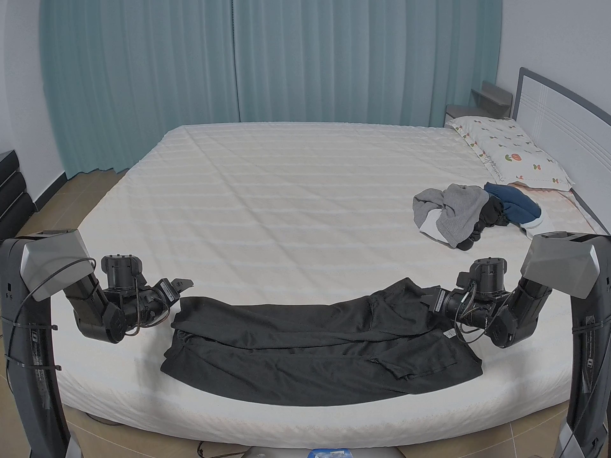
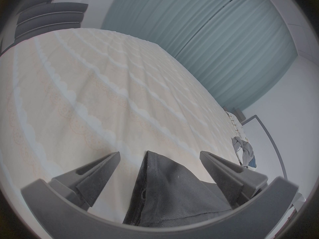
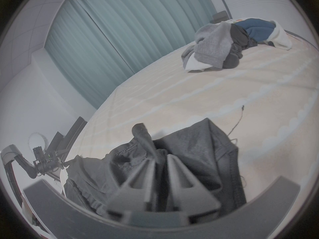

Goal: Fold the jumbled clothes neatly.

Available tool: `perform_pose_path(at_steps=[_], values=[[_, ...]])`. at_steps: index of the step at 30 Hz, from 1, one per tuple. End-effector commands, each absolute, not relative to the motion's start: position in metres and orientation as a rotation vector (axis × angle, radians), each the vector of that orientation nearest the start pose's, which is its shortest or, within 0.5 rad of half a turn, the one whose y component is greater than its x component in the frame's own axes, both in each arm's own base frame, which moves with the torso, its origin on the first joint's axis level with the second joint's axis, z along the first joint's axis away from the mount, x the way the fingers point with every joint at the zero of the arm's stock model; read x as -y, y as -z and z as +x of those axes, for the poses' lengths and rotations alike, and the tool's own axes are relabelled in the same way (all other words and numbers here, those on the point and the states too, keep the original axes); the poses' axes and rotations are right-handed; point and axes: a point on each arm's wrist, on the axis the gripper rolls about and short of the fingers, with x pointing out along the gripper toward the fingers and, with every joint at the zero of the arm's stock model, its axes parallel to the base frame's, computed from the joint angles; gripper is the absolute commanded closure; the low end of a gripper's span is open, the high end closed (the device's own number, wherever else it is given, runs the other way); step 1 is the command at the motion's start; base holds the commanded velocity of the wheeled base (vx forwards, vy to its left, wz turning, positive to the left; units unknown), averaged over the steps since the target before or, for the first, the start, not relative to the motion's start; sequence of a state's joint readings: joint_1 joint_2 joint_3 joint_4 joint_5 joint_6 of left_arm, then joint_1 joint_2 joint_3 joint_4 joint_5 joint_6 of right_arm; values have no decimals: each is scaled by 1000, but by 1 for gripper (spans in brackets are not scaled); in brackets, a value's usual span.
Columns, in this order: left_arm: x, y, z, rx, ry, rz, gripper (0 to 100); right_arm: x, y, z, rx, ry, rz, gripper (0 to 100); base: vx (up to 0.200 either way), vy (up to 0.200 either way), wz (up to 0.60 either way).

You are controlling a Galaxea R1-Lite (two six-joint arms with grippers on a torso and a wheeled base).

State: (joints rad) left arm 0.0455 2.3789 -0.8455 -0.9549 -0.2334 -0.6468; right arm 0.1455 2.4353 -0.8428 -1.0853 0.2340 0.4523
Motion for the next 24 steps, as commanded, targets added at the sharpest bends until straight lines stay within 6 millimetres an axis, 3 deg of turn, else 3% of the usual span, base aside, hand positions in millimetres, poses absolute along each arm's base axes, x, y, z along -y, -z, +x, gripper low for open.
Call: perform_pose_path(at_steps=[1, 11, 12, 17, 24], values=[[-12, 21, 384, -618, -9, -706, 0, -53, 28, 379, -581, -227, 479, 100, 0, 0, 0], [-12, 22, 384, -619, -11, -704, 0, -45, 32, 375, -612, -193, 504, 100, 0, 0, 0], [-12, 22, 384, -619, -11, -704, 0, -45, 32, 375, -613, -190, 506, 0, 0, 0, 0], [-13, 22, 384, -617, -12, -705, 0, -43, 26, 376, -593, -193, 507, 0, 0, 0, 0], [-13, 24, 385, -620, -13, -705, 0, -57, -17, 382, -479, -250, 492, 0, 0, 0, 0]])
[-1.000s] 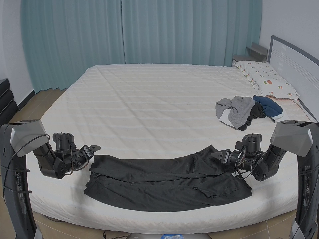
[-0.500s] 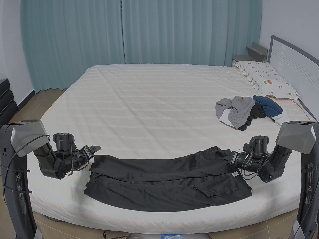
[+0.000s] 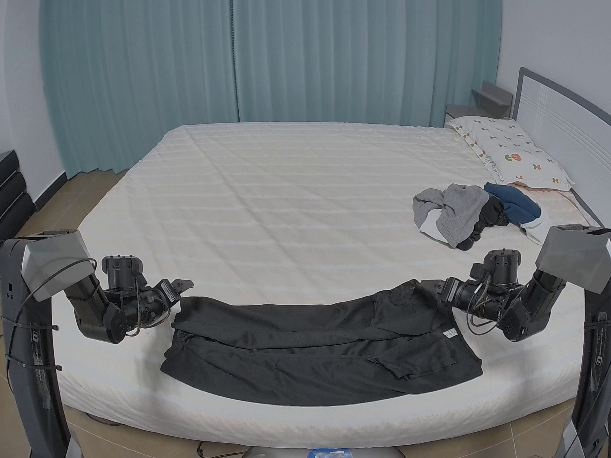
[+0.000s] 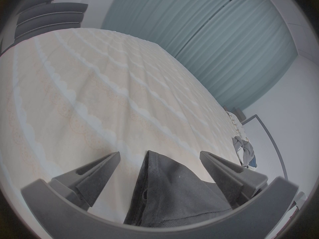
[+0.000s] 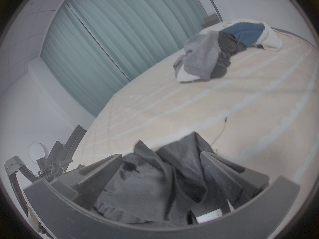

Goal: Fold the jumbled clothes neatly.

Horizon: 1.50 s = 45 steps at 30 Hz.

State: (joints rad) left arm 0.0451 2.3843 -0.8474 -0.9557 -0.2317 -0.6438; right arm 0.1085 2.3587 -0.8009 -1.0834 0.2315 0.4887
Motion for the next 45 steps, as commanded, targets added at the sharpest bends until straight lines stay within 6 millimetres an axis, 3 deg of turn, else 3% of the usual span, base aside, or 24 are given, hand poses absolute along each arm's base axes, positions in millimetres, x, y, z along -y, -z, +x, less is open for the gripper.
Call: perform_pose_path(at_steps=[1, 7, 14, 15, 19, 30, 38, 39, 42, 45], values=[[-13, 24, 385, -620, -13, -705, 0, -61, -19, 384, -471, -251, 487, 0, 0, 0, 0], [-13, 24, 384, -621, -13, -705, 0, -71, -19, 398, -514, -229, 408, 0, 0, 0, 0], [-13, 23, 385, -619, -12, -705, 0, -80, 11, 411, -585, -233, 366, 0, 0, 0, 0], [-13, 23, 385, -619, -12, -705, 0, -80, 18, 415, -589, -229, 365, 100, 0, 0, 0], [-13, 24, 385, -620, -13, -705, 0, -80, 24, 422, -601, -219, 364, 100, 0, 0, 0], [-14, 28, 386, -626, -18, -705, 0, -68, 16, 439, -541, -145, 472, 100, 0, 0, 0], [-16, 25, 387, -615, -20, -706, 0, -64, 37, 442, -576, -96, 530, 100, 0, 0, 0], [-16, 23, 387, -614, -20, -706, 0, -64, 39, 441, -582, -94, 530, 0, 0, 0, 0], [-16, 20, 387, -606, -17, -705, 0, -62, 42, 439, -594, -83, 550, 0, 0, 0, 0], [-15, 19, 381, -618, -21, -715, 0, -61, 30, 437, -564, -70, 621, 0, 0, 0, 0]])
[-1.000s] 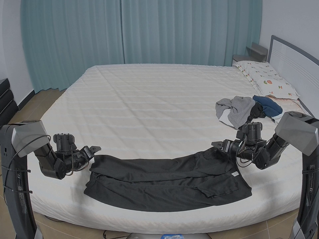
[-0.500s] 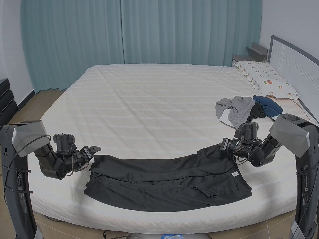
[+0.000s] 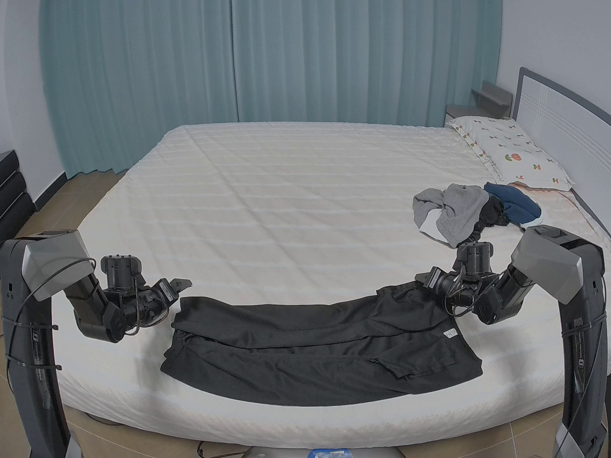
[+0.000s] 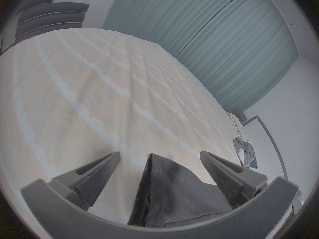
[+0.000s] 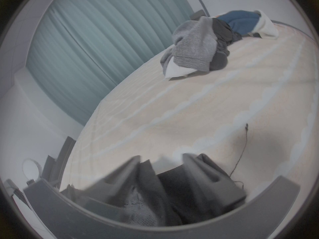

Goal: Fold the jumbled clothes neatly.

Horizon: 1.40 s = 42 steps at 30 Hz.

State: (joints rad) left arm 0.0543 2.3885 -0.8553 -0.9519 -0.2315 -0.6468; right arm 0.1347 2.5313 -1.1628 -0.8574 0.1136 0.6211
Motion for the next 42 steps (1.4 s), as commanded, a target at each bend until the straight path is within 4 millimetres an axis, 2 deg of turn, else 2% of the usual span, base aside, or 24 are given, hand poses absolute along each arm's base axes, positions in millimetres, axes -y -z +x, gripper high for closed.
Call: perform_pose_path(at_steps=[1, 2, 4, 6, 10, 11, 12, 13, 16, 18, 19, 22, 27, 30, 36, 41, 42], values=[[-14, 21, 377, -634, -27, -717, 0, -60, 19, 435, -535, -73, 652, 0, 0, 0, 0], [-14, 23, 369, -652, -32, -719, 0, -55, 1, 431, -498, -69, 699, 0, 0, 0, 0], [-14, 22, 367, -652, -34, -720, 0, -53, -5, 427, -494, -70, 714, 0, 0, 0, 0], [-13, 17, 357, -652, -39, -736, 0, -49, -17, 414, -500, -64, 738, 0, 0, 0, 0], [-13, 8, 348, -636, -49, -784, 0, -51, -13, 395, -550, -28, 778, 0, 0, 0, 0], [-11, 4, 343, -642, -61, -832, 0, -51, -12, 380, -587, 3, 850, 0, 0, 0, 0], [-11, 4, 342, -642, -62, -835, 0, -51, -12, 379, -589, 6, 855, 0, 0, 0, 0], [-10, 1, 337, -643, -70, -850, 0, -51, -12, 370, -604, 35, 944, 0, 0, 0, 0], [-9, -4, 310, -694, -70, -859, 0, -46, -7, 360, -607, 72, 1081, 0, 0, 0, 0], [-9, -5, 304, -703, -62, -861, 0, -43, -4, 359, -596, 72, 1115, 0, 0, 0, 0], [-8, -6, 297, -705, -25, -868, 0, -41, 4, 355, -612, 50, 1129, 0, 0, 0, 0], [-3, -1, 293, -713, 13, -823, 0, -41, 7, 345, -621, 29, 1130, 0, 0, 0, 0], [-1, 7, 295, -716, 24, -787, 0, -39, 8, 342, -628, 4, 1138, 0, 0, 0, 0], [3, 8, 294, -726, 29, -794, 0, -39, 9, 342, -625, 2, 1138, 0, 0, 0, 0], [7, 8, 298, -718, 30, -805, 0, -39, 9, 342, -618, -5, 1136, 0, -200, 0, 0], [8, 10, 296, -728, 21, -808, 0, -41, 10, 342, -623, -8, 1124, 0, 0, 0, 0], [7, 15, 292, -735, -39, -797, 0, -41, 11, 342, -623, -11, 1111, 0, 0, 0, 0]])
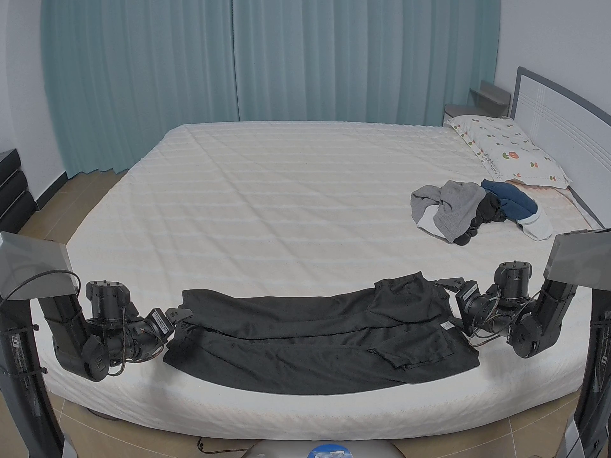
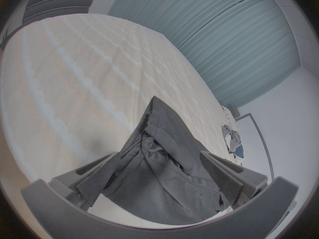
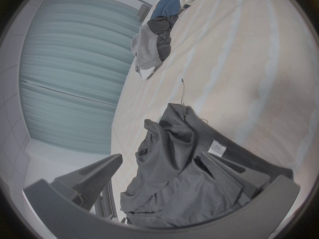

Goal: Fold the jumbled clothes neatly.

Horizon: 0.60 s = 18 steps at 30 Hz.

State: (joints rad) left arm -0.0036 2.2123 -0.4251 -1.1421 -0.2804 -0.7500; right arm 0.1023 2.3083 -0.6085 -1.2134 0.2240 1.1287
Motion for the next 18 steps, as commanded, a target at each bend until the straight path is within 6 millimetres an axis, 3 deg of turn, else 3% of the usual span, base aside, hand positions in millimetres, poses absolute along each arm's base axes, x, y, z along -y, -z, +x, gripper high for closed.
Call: perform_pose_path(at_steps=[1, 4, 8, 16, 17, 18], values=[[7, 18, 292, -734, -75, -796, 0, -41, 11, 342, -623, -12, 1109, 0, 0, 0, 0], [11, 20, 293, -687, -147, -805, 0, -42, 13, 340, -632, -12, 1101, 0, 0, 0, 0], [17, 29, 283, -721, -150, -783, 0, -42, 13, 340, -629, -16, 1092, 0, 0, 0, 0], [24, 32, 284, -690, -146, -773, 0, -42, 14, 339, -624, -22, 1089, 0, 0, 0, 0], [24, 32, 284, -689, -148, -772, 100, -42, 15, 339, -625, -23, 1089, 0, 0, 0, 0], [24, 32, 283, -691, -148, -771, 100, -42, 15, 338, -626, -22, 1089, 0, 0, 0, 0]])
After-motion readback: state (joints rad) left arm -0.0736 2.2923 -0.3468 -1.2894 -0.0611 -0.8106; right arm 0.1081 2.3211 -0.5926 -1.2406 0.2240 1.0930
